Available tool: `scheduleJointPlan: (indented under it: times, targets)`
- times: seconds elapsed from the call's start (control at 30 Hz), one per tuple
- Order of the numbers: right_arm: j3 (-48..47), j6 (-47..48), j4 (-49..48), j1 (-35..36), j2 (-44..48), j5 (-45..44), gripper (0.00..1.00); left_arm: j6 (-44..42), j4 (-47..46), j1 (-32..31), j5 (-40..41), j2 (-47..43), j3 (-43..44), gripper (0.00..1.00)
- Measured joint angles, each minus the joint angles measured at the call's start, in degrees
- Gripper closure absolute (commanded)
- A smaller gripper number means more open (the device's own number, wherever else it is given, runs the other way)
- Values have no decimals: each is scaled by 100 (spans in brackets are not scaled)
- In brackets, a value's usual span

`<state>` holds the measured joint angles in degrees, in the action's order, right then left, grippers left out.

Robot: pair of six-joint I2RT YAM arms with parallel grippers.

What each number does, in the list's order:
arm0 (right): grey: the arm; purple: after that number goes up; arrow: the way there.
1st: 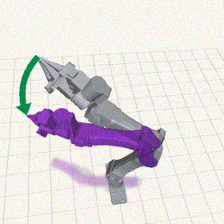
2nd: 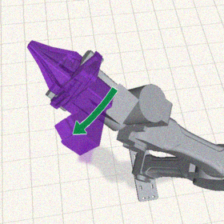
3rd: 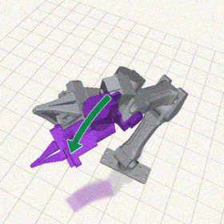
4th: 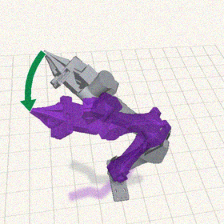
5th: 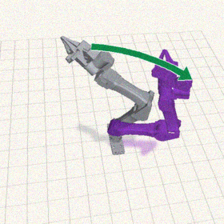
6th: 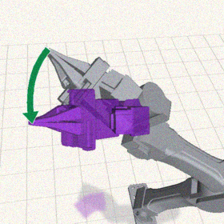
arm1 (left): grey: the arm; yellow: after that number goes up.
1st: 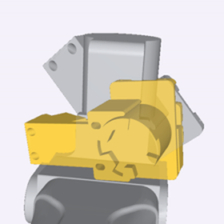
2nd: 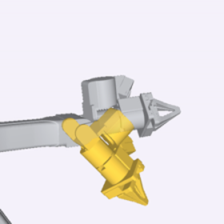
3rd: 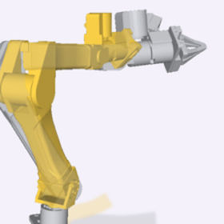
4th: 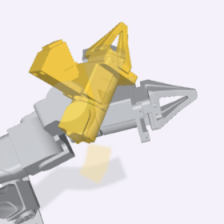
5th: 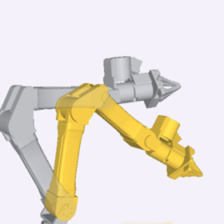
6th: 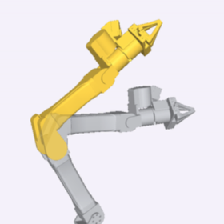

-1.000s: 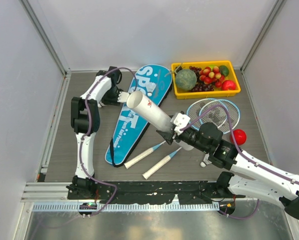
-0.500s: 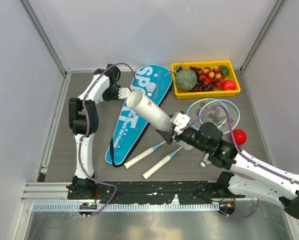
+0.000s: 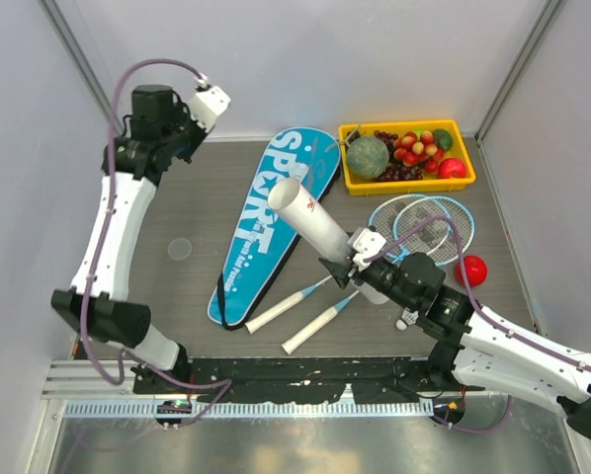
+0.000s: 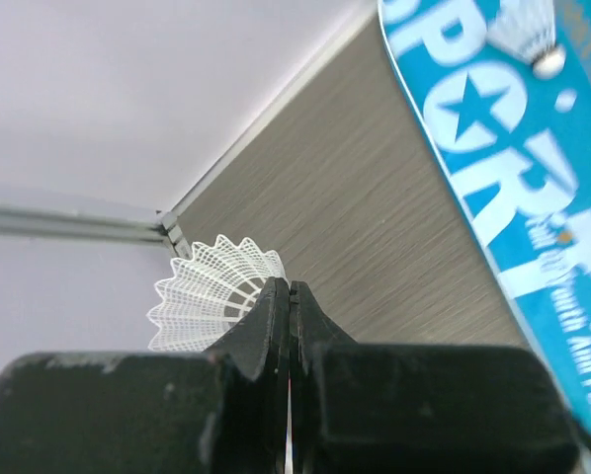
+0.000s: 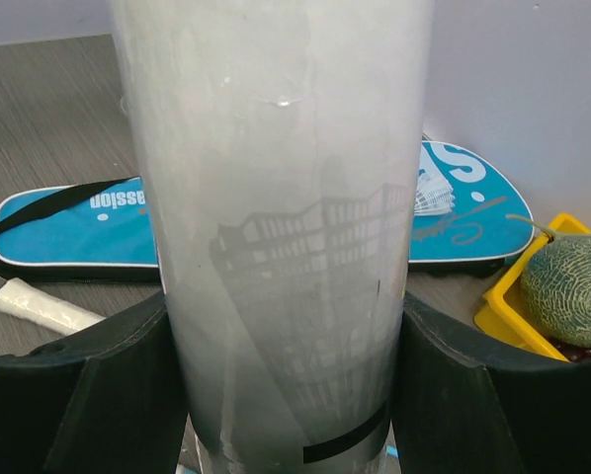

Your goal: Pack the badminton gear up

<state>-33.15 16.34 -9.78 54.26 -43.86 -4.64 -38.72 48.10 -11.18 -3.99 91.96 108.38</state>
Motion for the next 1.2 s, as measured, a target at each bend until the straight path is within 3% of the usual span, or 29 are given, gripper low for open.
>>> scheduleJointPlan:
  times: [0.3,0.67,0.9,1.2]
  targets:
    - [380,232,-87,0,160,-125,72,3091,-330,162,-289,-1941,-363,100]
    - [588,667,-514,0,-282,114,71,6273,-2181,155,-1941,-4684,-3381,100]
    - [765,916,-782,0,-498,474,72,7399,-3097,155,-2796,-5132,-4216,100]
    - [629,944,-929,2,-765,640,72,7886,-3823,146,-3359,-5423,-4448,100]
